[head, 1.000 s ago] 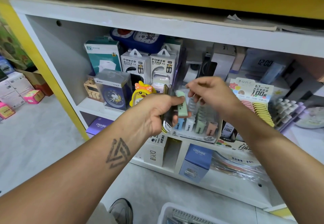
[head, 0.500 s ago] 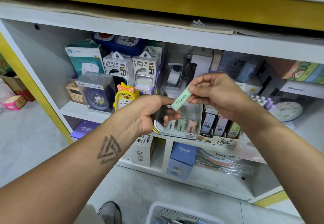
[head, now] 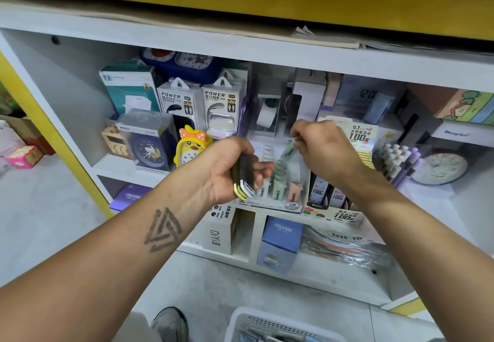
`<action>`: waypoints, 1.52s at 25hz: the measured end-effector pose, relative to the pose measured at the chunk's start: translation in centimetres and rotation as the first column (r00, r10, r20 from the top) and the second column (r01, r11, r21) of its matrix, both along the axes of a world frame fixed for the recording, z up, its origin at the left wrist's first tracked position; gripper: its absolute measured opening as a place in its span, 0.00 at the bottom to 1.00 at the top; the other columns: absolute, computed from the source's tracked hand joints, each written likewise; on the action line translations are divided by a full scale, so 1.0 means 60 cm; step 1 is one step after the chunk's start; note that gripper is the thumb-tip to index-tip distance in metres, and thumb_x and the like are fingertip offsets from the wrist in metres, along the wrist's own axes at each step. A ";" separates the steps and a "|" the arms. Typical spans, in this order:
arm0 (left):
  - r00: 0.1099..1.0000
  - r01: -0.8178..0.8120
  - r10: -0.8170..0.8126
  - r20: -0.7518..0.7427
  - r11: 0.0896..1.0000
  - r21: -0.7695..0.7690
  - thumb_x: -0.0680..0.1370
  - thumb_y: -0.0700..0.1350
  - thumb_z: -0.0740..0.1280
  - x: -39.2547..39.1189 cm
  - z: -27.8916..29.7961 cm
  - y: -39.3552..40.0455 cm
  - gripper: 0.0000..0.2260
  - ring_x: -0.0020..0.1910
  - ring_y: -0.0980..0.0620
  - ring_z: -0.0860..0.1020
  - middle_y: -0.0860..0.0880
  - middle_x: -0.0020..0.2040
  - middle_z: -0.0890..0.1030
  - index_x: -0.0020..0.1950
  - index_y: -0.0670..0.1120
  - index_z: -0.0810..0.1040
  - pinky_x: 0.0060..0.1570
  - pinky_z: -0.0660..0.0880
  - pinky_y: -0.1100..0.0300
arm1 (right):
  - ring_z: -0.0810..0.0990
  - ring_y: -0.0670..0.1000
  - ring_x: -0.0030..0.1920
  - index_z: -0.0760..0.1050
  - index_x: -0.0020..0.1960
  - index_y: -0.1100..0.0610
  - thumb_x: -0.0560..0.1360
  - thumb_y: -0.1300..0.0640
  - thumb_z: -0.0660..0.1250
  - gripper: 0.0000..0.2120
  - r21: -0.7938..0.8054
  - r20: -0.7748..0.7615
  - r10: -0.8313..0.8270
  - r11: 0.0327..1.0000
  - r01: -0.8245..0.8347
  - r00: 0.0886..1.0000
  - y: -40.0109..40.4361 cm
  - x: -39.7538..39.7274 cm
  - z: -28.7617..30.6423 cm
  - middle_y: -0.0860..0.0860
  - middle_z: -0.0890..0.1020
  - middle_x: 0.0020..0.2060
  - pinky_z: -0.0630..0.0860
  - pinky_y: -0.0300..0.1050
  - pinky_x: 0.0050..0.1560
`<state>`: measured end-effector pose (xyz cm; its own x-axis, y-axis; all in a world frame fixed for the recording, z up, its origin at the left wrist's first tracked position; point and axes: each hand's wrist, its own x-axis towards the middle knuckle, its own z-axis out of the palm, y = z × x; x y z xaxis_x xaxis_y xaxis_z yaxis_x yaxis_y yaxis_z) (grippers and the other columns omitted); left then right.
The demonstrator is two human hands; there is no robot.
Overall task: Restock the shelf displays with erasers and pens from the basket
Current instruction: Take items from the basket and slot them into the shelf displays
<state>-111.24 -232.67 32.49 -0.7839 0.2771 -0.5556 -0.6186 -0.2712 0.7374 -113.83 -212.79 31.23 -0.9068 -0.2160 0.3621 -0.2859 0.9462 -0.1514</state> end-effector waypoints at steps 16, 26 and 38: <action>0.999 -0.035 0.036 -0.006 0.995 0.095 0.80 0.42 0.60 -0.001 0.006 -0.027 0.09 0.40 0.43 0.81 0.36 0.49 0.81 0.50 0.38 0.75 0.46 0.80 0.49 | 0.79 0.58 0.47 0.80 0.52 0.58 0.74 0.69 0.64 0.12 0.152 0.253 -0.032 0.988 -0.006 0.967 -0.040 -0.014 -0.020 0.57 0.81 0.48 0.79 0.49 0.47; 0.987 -0.118 0.145 -0.070 0.948 0.296 0.82 0.42 0.62 -0.001 0.030 0.033 0.13 0.42 0.42 0.82 0.37 0.51 0.82 0.64 0.37 0.73 0.42 0.82 0.45 | 0.78 0.43 0.54 0.75 0.64 0.47 0.70 0.61 0.77 0.25 -0.564 0.257 0.477 0.780 -0.271 0.840 0.002 0.076 0.046 0.46 0.77 0.56 0.78 0.37 0.48; 0.993 -0.002 0.003 -0.115 1.000 0.013 0.83 0.47 0.59 0.029 0.032 0.145 0.08 0.29 0.53 0.72 0.46 0.37 0.76 0.50 0.45 0.74 0.24 0.69 0.65 | 0.82 0.57 0.42 0.80 0.57 0.49 0.78 0.66 0.69 0.14 -0.824 0.111 0.040 0.562 0.070 0.993 0.147 0.133 0.069 0.51 0.85 0.43 0.80 0.52 0.50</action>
<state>-109.51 -223.98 34.38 -0.8428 0.2817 -0.4586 -0.5296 -0.2825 0.7998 -105.87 -203.97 35.35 -0.9500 0.1417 0.2784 -0.2034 0.3958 -0.8955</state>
